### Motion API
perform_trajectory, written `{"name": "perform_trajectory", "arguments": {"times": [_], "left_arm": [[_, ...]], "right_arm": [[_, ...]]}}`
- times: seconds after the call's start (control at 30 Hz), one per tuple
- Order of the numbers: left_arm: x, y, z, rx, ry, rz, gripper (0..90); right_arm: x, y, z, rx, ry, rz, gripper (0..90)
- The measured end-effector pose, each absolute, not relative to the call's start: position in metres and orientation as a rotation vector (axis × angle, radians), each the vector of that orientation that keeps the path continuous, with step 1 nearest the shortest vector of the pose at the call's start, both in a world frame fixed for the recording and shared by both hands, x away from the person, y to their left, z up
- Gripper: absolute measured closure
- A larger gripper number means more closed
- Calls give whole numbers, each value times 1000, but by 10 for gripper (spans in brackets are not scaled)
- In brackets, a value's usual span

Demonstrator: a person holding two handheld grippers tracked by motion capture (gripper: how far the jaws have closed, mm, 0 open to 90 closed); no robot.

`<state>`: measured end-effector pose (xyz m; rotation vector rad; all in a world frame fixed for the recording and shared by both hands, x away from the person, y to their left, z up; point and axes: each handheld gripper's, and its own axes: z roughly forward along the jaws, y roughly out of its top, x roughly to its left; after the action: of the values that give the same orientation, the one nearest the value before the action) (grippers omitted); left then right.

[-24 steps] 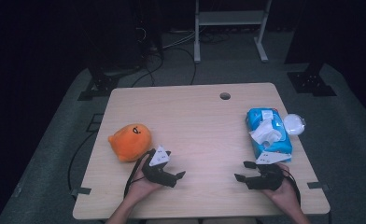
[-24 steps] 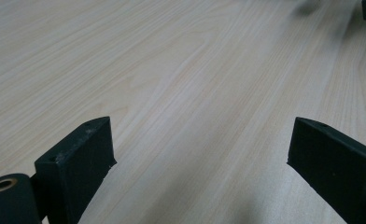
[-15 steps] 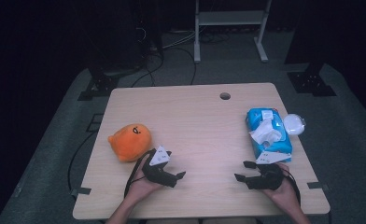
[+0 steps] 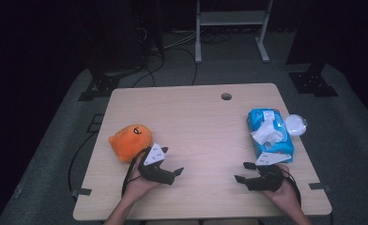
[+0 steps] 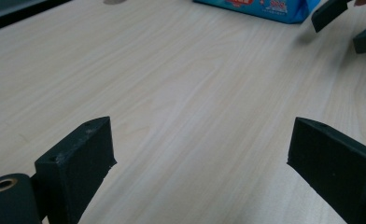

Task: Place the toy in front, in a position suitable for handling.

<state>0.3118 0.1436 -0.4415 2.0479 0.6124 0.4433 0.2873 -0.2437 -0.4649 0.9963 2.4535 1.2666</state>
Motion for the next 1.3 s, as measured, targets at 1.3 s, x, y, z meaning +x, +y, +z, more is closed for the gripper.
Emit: {"name": "perform_trajectory", "arguments": {"times": [1.3], "left_arm": [[328,247,-398,1768,838,698,66]], "right_arm": [[288,-241,-467,994,2477,1251,326]]}}
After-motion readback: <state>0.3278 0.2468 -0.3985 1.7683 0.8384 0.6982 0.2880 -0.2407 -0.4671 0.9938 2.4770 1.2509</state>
